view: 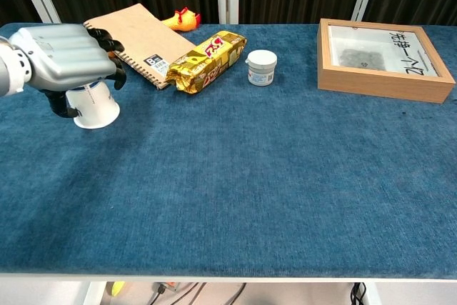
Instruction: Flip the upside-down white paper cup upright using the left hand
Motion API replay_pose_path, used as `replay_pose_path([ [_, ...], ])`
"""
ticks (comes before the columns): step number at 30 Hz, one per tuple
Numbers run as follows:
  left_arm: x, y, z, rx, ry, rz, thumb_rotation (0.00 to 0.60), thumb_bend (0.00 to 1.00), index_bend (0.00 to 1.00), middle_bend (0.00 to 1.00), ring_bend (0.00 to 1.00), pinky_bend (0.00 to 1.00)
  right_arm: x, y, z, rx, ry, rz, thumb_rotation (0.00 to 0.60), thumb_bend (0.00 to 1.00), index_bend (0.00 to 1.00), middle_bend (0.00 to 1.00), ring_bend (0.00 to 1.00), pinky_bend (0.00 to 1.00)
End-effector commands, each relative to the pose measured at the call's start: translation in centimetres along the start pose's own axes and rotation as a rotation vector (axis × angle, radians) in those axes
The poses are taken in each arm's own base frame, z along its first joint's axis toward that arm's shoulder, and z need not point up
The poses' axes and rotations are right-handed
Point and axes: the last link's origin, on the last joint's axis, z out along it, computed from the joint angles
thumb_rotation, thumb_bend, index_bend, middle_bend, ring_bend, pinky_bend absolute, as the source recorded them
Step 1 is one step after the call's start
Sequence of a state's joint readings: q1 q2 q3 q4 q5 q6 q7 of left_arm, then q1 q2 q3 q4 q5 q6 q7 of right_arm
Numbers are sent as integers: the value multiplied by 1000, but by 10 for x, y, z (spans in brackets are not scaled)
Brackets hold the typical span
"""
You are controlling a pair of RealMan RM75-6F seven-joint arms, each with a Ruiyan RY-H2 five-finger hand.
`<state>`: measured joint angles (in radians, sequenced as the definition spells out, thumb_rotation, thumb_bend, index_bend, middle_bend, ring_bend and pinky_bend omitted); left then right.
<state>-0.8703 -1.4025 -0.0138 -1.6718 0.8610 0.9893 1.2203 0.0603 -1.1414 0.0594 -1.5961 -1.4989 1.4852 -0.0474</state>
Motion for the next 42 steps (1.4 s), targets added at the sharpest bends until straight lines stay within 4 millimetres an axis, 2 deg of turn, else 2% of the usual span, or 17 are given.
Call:
replay_pose_path([
  [1, 2, 2, 0, -3, 11, 3, 600, 238, 330, 258, 0, 21, -1, 1, 1, -5, -4, 2, 600, 153, 0, 0, 0, 0],
  [9, 7, -1, -1, 17, 57, -4, 600, 277, 414, 341, 0, 42, -1, 2, 0, -6, -4, 4, 600, 153, 0, 0, 0, 0],
  [12, 12, -1, -7, 12, 88, -86, 600, 280, 423, 349, 5, 43, -1, 2, 0, -8, -4, 5, 600, 153, 0, 0, 0, 0],
  [15, 19, -2, -16, -10, 144, -340, 600, 280, 424, 351, 14, 38, -1, 3, 1, -11, -5, 5, 600, 152, 0, 0, 0, 0],
  [18, 16, -5, -24, -40, 215, -585, 600, 280, 423, 356, 28, 36, -2, 4, 1, -14, -9, 5, 600, 153, 0, 0, 0, 0],
  [25, -13, -3, -33, -110, 237, -1221, 600, 279, 412, 351, 30, 42, -6, 2, 3, -8, -29, 1, 600, 153, 0, 0, 0, 0],
  [28, -27, 0, -34, -133, 191, -1403, 600, 278, 413, 351, 29, 42, -7, 1, 3, -5, -28, 0, 600, 153, 0, 0, 0, 0],
  [33, -52, 4, -29, -131, 183, -1472, 600, 278, 411, 351, 28, 25, -6, -3, 2, 7, -25, -8, 600, 153, 0, 0, 0, 0],
  [42, -71, 9, -20, -103, 174, -1499, 600, 272, 393, 338, 15, 12, -7, -5, 2, 8, -30, -7, 600, 153, 0, 0, 0, 0],
])
